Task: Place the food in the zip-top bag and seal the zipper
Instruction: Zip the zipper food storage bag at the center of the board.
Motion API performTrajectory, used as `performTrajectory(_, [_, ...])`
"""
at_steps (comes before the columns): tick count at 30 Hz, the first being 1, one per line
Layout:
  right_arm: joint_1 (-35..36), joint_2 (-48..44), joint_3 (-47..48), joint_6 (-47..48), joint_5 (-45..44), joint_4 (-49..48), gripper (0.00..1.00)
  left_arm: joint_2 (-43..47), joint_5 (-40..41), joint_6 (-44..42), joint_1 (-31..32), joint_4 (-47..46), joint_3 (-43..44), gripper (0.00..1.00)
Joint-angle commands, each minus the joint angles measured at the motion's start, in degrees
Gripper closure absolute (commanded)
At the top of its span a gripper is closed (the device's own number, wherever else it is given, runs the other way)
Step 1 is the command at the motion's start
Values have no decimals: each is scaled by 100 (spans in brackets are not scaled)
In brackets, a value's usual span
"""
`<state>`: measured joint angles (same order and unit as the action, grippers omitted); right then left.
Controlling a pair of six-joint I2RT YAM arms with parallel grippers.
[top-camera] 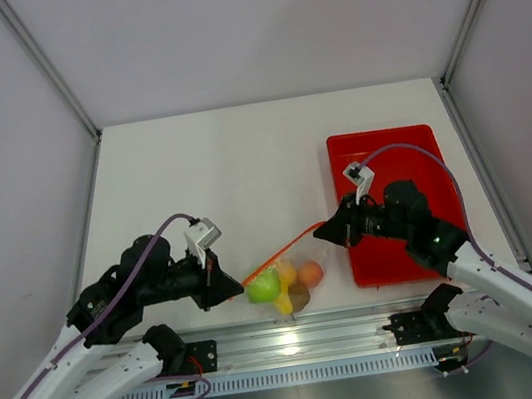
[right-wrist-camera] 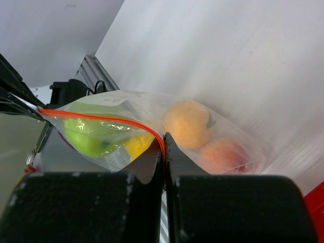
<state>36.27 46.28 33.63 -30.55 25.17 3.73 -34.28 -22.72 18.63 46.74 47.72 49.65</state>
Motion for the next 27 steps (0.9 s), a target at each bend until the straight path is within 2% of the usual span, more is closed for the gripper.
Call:
performTrajectory(1, [-199,-93,12,172,-153,67,100,132,-110,149,-16,211,1,99])
performTrajectory(18, [-261,135,12,146,32,-135,100,308,-171,220,-25,229,-140,100])
performTrajectory(19, [-261,196,12,137,58,-205,100,282,-171,228,-25,220,-122,92])
performTrajectory(20, [-261,206,4,119,119,-249,100,282,-180,246,-25,228,-113,88])
performTrajectory(23, [-252,311,12,101,242,-311,100,395,-41,359,-16,97,-104,61])
performTrajectory(24, [-252,337,21,93,260,-433,100,431,82,395,-25,27,-131,49])
performTrajectory(26, [-243,399,30,75,269,-522,100,501,188,483,-16,-44,-113,38])
performTrajectory(27, [-226,417,21,66,304,-574,100,510,267,501,-25,-70,-96,16])
